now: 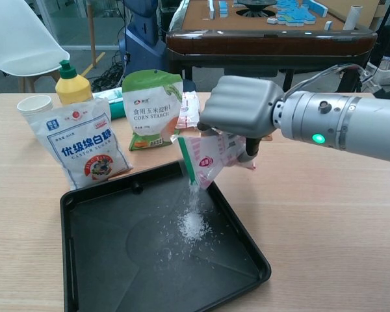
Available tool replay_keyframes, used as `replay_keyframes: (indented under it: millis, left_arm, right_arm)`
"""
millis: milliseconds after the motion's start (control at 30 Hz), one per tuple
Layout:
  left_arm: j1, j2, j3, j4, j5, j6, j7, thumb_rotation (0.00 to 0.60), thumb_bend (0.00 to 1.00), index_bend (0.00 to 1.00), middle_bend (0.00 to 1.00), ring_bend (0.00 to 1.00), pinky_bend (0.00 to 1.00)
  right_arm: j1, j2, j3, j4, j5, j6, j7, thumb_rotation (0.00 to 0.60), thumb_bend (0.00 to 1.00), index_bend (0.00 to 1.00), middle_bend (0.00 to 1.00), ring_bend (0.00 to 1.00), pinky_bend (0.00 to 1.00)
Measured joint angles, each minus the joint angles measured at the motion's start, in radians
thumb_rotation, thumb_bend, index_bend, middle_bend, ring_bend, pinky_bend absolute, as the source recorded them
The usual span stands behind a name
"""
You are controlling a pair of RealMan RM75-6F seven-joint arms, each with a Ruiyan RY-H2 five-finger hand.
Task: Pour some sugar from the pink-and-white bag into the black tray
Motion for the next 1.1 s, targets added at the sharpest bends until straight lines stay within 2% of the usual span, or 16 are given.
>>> replay_keyframes:
  millis: [200, 500, 733, 1100]
  left_arm:
    - [-0.003, 0.000, 0.002, -0.012, 0.002, -0.006, 0.017, 0.600, 0.18, 0.04, 0.08, 0.07, 0.07]
    - [-0.003, 0.002, 0.006, -0.037, 0.005, -0.009, 0.051, 0.600, 0.18, 0.04, 0.08, 0.07, 0.07]
    - [-0.008, 0.000, 0.009, -0.058, 0.012, -0.017, 0.078, 0.600, 0.18, 0.04, 0.08, 0.07, 0.07]
    - [-0.016, -0.003, 0.011, -0.086, 0.018, -0.030, 0.114, 0.600, 0.18, 0.04, 0.08, 0.07, 0.07]
  right_arm:
    - [-0.050, -0.018, -0.006, 0.037, -0.021, 0.038, 0.285, 0.600, 0.25, 0.58, 0.57, 0.53, 0.55]
    - [-0.137, -0.053, -0.038, 0.175, -0.104, 0.118, 0.828, 0.600, 0.25, 0.58, 0.57, 0.53, 0.55]
    - [-0.204, -0.093, -0.078, 0.347, -0.191, 0.208, 1.257, 0.600, 0.25, 0.58, 0.57, 0.53, 0.55]
    - [-0.260, -0.167, -0.168, 0.603, -0.312, 0.289, 1.721, 0.600, 0.25, 0.58, 0.58, 0.53, 0.55]
